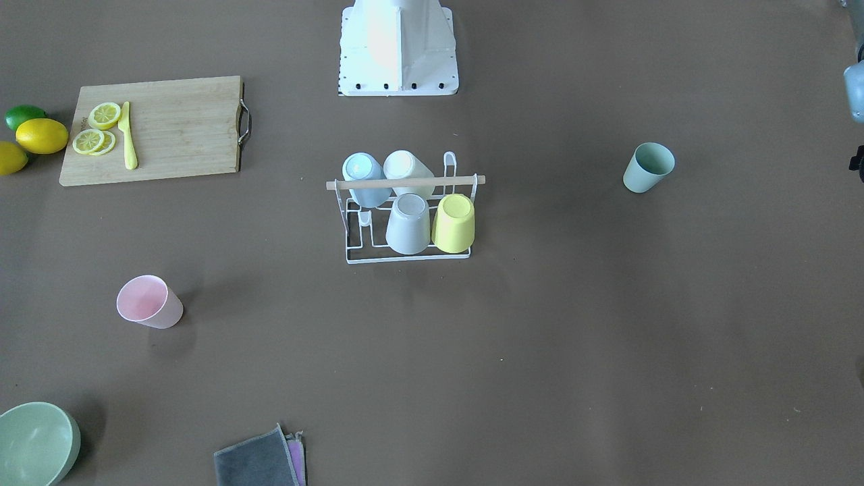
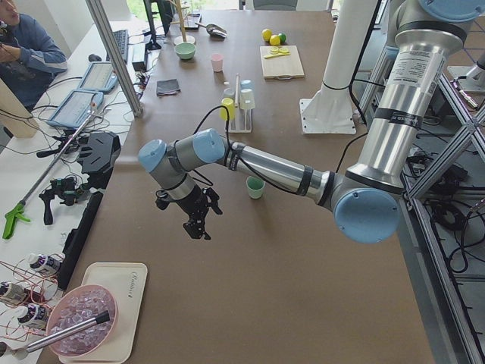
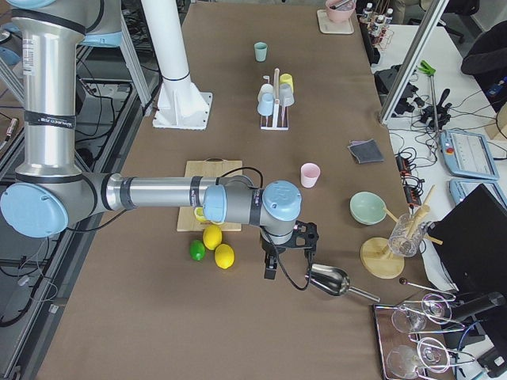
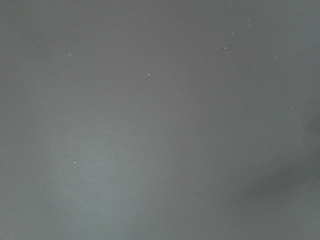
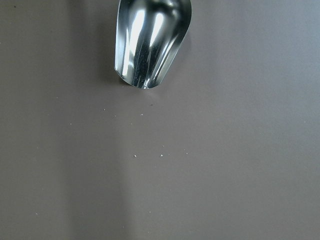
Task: Place cup on cup holder
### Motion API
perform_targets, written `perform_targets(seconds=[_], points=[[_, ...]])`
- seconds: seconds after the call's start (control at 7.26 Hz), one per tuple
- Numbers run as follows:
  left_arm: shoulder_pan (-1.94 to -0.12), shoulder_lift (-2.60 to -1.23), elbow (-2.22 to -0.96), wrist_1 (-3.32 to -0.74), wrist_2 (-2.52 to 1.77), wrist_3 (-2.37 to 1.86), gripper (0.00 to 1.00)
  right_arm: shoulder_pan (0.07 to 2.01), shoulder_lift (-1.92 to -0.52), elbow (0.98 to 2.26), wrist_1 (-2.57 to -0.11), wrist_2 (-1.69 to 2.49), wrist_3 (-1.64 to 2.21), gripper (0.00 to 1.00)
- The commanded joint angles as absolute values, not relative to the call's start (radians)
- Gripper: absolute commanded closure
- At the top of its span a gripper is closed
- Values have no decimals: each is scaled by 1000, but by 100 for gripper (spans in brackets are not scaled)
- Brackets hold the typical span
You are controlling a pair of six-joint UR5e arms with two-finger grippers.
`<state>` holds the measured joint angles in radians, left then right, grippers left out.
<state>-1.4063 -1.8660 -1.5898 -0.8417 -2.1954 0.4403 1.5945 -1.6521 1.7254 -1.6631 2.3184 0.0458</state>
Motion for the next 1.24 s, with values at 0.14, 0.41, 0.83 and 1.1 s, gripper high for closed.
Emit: perform_targets(seconds=[0.14,0.41,0.83,1.1], points=[[-1381,-1998,-1645,-563,-2095,485,3,1569,-1583,1756,-1675,2293,84,0],[-1309,-2049,-1600,-548,-2097,384,3,1530,-1461,1705,-1693,2298,87,0],[-1292,-2168,-1325,-612,-2205,368,3,1387,-1309,1701,-1790,2405,174,0],[-1287,-2223,-1164,-699,-2224,362,3,1246,-1220,1634,-1743,2341,282,0]])
